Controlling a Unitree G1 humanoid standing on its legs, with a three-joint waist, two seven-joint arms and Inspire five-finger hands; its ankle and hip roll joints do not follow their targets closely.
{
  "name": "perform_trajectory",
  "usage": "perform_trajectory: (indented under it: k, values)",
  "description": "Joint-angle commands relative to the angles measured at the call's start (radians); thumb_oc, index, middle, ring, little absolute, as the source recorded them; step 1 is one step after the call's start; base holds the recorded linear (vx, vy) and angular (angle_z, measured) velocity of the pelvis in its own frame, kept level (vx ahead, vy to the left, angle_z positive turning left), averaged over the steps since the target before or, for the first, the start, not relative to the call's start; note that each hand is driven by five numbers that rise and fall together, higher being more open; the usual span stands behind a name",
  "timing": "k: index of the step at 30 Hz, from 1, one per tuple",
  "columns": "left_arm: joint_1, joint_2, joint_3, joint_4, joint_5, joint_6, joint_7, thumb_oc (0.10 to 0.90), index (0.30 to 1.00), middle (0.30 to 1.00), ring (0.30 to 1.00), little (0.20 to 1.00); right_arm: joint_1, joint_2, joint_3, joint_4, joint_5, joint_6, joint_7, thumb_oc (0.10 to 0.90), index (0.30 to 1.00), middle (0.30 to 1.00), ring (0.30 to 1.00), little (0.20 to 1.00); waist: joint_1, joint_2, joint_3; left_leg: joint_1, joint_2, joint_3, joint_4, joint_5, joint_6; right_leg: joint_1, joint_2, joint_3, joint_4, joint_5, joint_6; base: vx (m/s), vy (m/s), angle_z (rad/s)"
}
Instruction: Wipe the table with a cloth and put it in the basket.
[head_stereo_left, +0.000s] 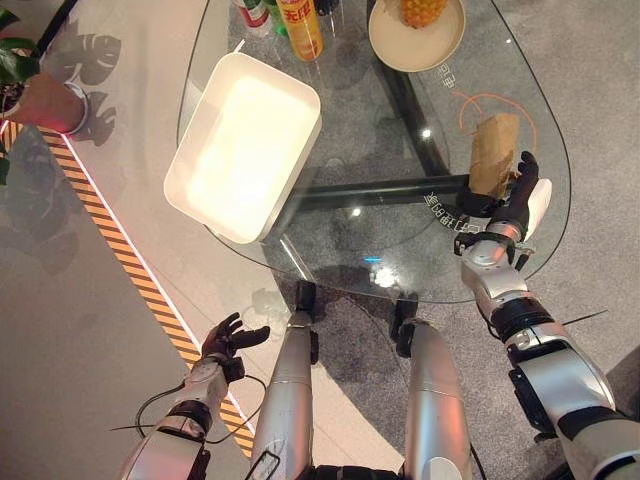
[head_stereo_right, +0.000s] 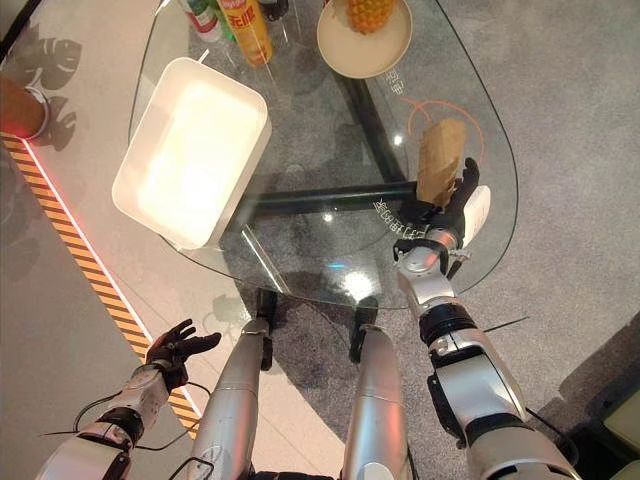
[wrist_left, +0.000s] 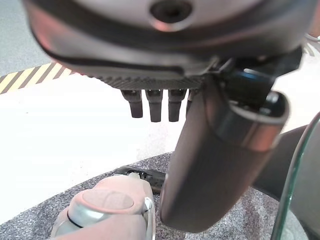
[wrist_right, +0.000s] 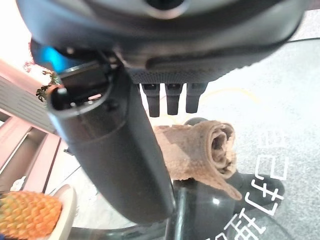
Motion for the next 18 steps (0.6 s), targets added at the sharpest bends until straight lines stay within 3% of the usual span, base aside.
perform_trajectory:
  k: [1,18]
  values:
    - [0.006,0.018,-0.011,0.032,-0.022,-0.017,0.041,0.800,0.900,0.900,0.900,0.900,-0.089,-0.050,0.002,-0.006,-0.005,-0.057,-0.047,0.800,0.900,0.900,0.900,0.900,-0.007,0.026,-0.022,-0.016,-0.069,0.099,0.117,-0.098,0.101,0.049,0.031,-0.001,-0.118,0.069,-0.020,0.00,0.000,0.00]
    - [-0.004,0.028,-0.023,0.038,-0.021,-0.006,0.026,0.800,0.900,0.900,0.900,0.900,-0.142,-0.067,0.017,0.071,0.002,-0.028,-0.024,0.800,0.900,0.900,0.900,0.900,0.009,0.032,-0.022,-0.022,-0.081,0.085,0.123,-0.100,0.110,0.041,0.033,-0.005,-0.106,0.069,-0.020,0.00,0.000,0.00]
